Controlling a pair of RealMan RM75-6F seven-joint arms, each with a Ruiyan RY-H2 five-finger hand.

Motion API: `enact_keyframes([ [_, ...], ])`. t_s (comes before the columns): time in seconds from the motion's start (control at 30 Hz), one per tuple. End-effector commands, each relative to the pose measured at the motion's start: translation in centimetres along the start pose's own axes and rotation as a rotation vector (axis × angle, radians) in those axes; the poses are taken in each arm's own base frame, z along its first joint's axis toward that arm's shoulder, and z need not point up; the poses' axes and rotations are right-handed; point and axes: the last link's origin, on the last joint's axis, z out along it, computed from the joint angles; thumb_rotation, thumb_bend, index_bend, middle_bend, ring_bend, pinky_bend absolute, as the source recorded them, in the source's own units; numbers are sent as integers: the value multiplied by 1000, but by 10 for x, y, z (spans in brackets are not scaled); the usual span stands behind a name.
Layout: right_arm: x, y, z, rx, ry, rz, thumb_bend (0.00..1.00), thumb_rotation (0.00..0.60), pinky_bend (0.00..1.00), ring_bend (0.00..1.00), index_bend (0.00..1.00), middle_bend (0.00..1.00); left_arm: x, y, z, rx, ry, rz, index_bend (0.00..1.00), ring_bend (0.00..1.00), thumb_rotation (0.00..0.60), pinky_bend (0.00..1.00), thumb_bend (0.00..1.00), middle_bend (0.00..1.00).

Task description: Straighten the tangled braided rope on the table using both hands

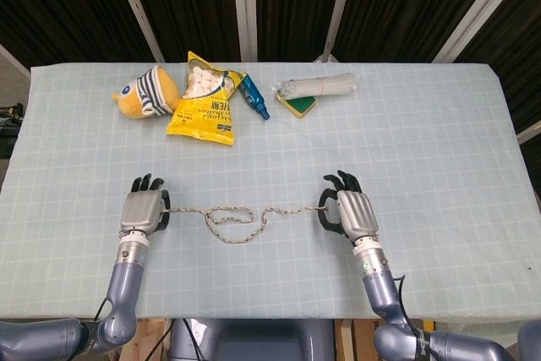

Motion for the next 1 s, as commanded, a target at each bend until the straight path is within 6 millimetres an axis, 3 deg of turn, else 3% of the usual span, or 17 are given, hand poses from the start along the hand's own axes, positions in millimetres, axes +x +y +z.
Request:
enact_keyframes([
  [0.03, 0, 0, 0, -1, -1, -1, 516, 600, 0, 0, 608, 209, 0, 0, 0, -1, 2, -3, 554, 0, 600, 0, 533, 158],
  [0.27, 0, 0, -1, -2, -1, -6, 516, 600, 0, 0, 608, 209, 1, 1, 0, -9, 12, -6, 588, 0, 600, 0, 558, 175],
  [0.57, 11, 7, -2, -18, 23, -17, 516, 600, 0, 0, 608, 209, 19, -6, 2, -9, 70, -42, 593, 0, 600, 0, 571, 178],
  [0.77, 35, 23, -4, -41, 73, -52, 517, 600, 0, 0, 608, 209, 35, -22, -1, -3, 107, -45, 594, 0, 600, 0, 572, 180],
  [1.0, 74, 60, -15, -113, 149, -93, 516, 600, 0, 0, 608, 209, 51, -57, -10, 35, 136, -58, 595, 0, 600, 0, 577, 181],
])
